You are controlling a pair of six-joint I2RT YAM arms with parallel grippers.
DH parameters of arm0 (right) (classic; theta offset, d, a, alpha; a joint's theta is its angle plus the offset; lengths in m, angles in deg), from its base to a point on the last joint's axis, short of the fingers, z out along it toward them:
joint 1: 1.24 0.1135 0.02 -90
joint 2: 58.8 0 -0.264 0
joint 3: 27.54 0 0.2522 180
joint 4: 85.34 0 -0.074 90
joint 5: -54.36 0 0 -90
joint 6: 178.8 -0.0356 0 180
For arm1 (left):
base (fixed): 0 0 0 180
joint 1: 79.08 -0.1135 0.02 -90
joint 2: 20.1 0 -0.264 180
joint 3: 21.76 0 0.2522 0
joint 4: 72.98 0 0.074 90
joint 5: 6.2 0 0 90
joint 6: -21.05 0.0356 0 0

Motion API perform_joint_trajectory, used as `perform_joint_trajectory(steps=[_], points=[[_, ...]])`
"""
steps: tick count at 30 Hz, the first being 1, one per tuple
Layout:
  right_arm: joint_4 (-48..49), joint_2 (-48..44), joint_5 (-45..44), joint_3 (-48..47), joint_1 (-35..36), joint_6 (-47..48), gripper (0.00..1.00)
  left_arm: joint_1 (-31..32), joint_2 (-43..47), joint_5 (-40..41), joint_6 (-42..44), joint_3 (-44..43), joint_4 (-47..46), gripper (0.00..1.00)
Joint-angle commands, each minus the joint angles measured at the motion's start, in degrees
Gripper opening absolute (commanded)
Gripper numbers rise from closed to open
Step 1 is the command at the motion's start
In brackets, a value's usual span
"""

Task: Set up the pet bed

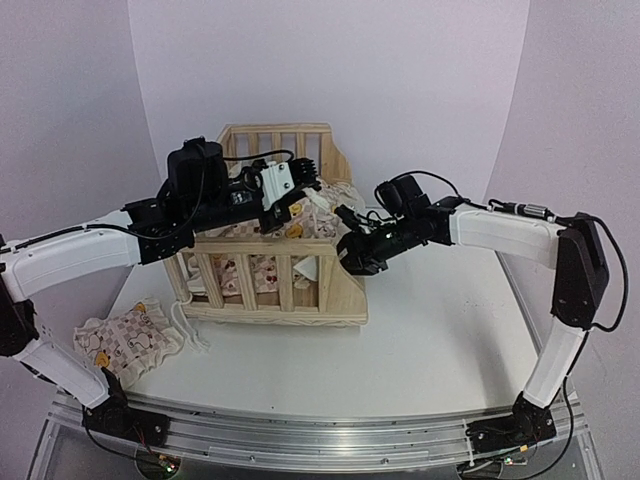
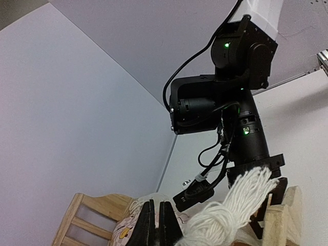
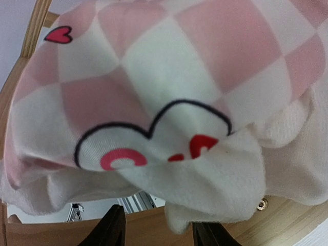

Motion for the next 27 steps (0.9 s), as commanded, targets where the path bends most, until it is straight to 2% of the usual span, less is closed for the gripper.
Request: perform_joint_trajectory(steps=[1,4,8,13,19,23,27], points=[[0.71,-6.41,3.31,6.19,6.30,-2.93,0.46,-0.85,2.98,-0.63,-1.65,-0.36,1.98,0.00],[7.59,-8.78,-2.42,8.76,7.68,-6.33,0.49,-0.91,4.42,-0.25,-1.92,0.34,2.60,0.00],[13.88,-6.22,-9.24,7.56,8.24,-3.89,0.54,-2.01,4.58,1.14,-0.88,1.62,0.94,0.00],[18.43,0.95,-7.87,2.57,8.95,2.03,0.57,-6.71,3.07,1.10,-1.04,2.30,-3.93,0.00],[28.50,4.61,-10.53,3.46,9.51,3.84,0.60,-7.21,2.48,-1.73,-1.72,3.21,-5.46,0.00],[31.04,7.13,-13.81,2.42,9.52,3.24,0.58,-7.48,1.27,-2.15,-1.85,3.47,-6.29,0.00],[31.88,9.74,-11.18,1.30,9.84,2.22,0.47,-8.05,-0.05,-2.56,-2.19,3.18,-7.34,0.00]])
